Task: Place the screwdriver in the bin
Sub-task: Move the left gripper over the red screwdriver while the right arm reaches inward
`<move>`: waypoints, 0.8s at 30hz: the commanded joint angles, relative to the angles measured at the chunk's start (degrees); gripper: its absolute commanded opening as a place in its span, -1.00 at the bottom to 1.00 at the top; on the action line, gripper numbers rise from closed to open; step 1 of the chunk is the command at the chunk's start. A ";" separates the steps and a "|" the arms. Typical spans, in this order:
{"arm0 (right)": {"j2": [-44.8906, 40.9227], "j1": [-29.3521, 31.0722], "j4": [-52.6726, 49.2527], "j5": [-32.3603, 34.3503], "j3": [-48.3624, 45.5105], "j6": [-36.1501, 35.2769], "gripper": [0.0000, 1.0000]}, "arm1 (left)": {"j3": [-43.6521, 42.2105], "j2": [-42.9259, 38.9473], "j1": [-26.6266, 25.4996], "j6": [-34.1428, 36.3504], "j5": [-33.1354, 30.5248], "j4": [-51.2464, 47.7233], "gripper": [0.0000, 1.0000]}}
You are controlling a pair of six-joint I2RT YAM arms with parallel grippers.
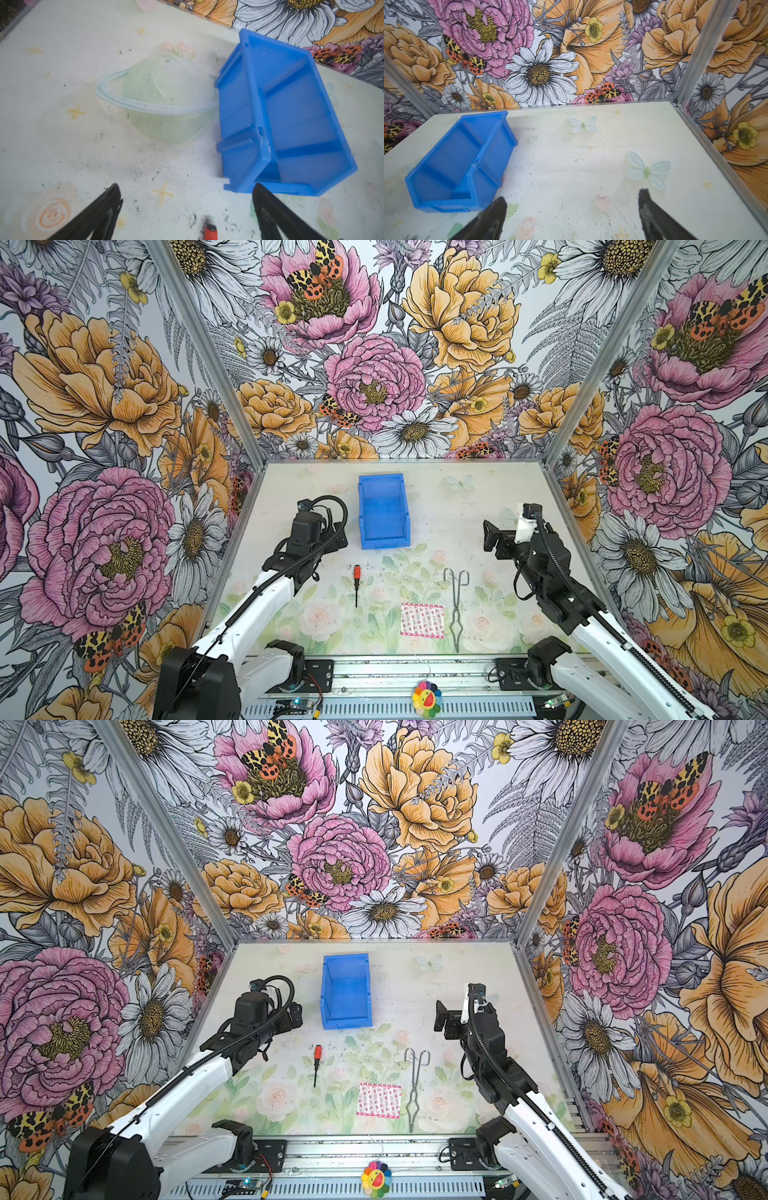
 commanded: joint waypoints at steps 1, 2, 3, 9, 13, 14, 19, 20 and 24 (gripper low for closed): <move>2.64 4.61 -4.86 0.68 2.40 -0.34 0.99 | 1.07 -1.18 -3.43 -5.37 2.14 -5.86 0.97; 4.08 5.52 -5.74 -0.36 3.18 -0.34 0.99 | 0.99 -1.09 -4.92 -6.45 1.74 -6.19 0.97; 5.40 6.32 -6.12 -2.27 3.83 -0.43 0.99 | 0.98 -0.93 -6.24 -7.53 0.94 -6.39 0.97; 12.02 10.96 -7.42 -17.13 7.01 -1.76 0.99 | 3.12 1.79 -12.59 -16.48 -3.70 -9.03 0.97; 11.95 14.90 -8.10 -21.71 7.51 -3.66 0.99 | 5.23 3.15 -15.90 -19.96 -6.92 -14.59 0.97; 11.99 15.96 -8.09 -21.78 7.29 -4.64 0.99 | 5.38 3.21 -16.98 -20.65 -7.82 -15.85 0.97; 12.33 20.54 -8.78 -20.36 7.17 -10.10 0.99 | 3.64 3.34 -19.56 -24.92 -7.23 -17.98 0.97; 12.02 21.66 -8.98 -20.34 7.49 -11.22 0.99 | 3.47 3.74 -19.83 -25.46 -6.98 -18.08 0.97; 10.78 24.69 -8.99 -20.66 7.00 -16.33 0.99 | 3.68 5.60 -21.52 -26.83 -8.53 -18.02 0.97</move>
